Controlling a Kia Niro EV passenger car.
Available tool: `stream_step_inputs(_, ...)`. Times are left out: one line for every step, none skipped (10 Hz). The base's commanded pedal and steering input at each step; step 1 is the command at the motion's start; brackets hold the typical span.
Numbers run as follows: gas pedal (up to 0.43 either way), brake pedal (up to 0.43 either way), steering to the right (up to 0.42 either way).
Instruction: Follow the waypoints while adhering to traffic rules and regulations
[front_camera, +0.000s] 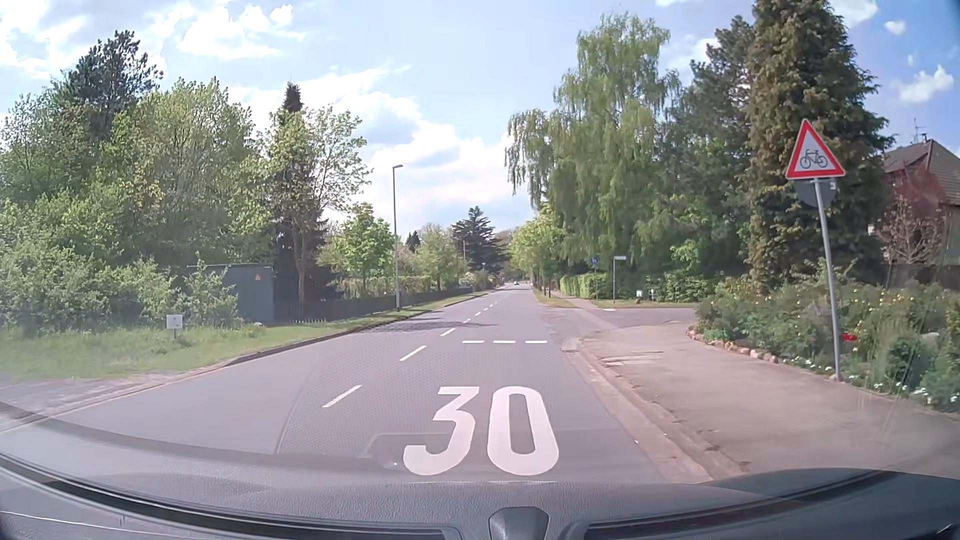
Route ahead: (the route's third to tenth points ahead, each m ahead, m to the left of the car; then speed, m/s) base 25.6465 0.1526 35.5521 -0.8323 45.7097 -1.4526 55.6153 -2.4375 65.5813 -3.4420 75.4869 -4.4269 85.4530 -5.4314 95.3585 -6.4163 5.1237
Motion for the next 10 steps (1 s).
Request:
stream_step_inputs(0.0, 0.012, 0.031)
stream_step_inputs(0.0, 0.012, 0.031)
stream_step_inputs(0.0, 0.012, 0.031)
stream_step_inputs(0.0, 0.012, 0.031)
stream_step_inputs(0.0, 0.012, 0.031)
stream_step_inputs(0.0, 0.012, 0.031)
stream_step_inputs(0.0, 0.012, 0.031)
stream_step_inputs(0.0, 0.012, 0.031)
stream_step_inputs(0.0, 0.012, 0.03)
stream_step_inputs(0.0, 0.018, 0.029)
